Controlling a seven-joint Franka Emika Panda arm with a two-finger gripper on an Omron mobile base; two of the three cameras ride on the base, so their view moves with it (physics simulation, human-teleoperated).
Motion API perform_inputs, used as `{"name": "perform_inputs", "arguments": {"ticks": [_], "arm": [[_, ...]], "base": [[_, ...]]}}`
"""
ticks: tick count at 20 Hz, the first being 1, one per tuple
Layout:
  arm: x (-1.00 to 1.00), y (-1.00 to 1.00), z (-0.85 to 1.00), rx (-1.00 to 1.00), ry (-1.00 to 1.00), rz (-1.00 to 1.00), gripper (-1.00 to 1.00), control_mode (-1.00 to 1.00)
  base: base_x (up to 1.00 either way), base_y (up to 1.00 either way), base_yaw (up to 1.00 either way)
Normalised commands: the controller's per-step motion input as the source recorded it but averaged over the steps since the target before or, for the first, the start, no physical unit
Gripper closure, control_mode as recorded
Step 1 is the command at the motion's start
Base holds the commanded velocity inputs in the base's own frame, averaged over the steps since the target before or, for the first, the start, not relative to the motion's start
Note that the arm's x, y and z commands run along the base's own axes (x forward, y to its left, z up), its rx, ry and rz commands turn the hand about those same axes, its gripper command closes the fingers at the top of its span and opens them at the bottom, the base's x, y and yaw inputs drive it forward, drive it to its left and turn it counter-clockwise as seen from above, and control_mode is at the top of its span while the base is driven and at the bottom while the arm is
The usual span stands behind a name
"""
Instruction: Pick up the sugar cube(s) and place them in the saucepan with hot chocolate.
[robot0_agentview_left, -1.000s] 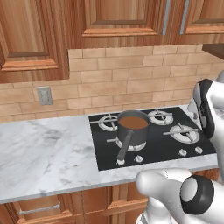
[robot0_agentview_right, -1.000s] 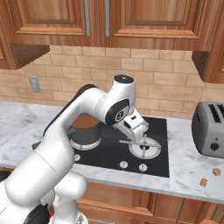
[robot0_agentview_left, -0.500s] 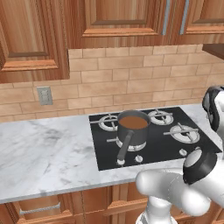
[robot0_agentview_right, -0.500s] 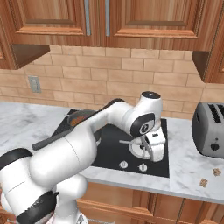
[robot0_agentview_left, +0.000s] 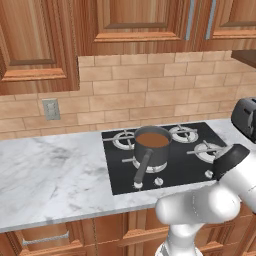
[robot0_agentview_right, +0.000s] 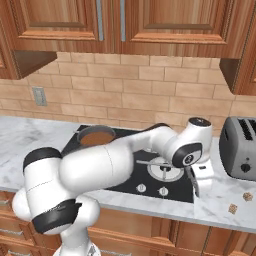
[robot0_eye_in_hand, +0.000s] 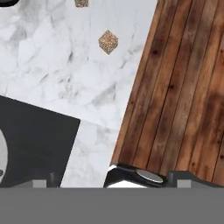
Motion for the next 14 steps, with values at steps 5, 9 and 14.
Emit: {"name": "perform_inputs", "arguments": {"ticks": [5,9,14], "arm": [[-0.03,-0.56,-0.16,0.04,-0.01,0.11,-1.00,-1.00],[-0.03,-0.42,-0.10,0.15,0.00,0.17,-1.00,-1.00],[0.04,-0.33,-0.09,0.02,0.04,0.15,-1.00,-1.00]], "base": [[0.00,0.00,0.00],[0.00,0.00,0.00],[0.00,0.00,0.00]]}}
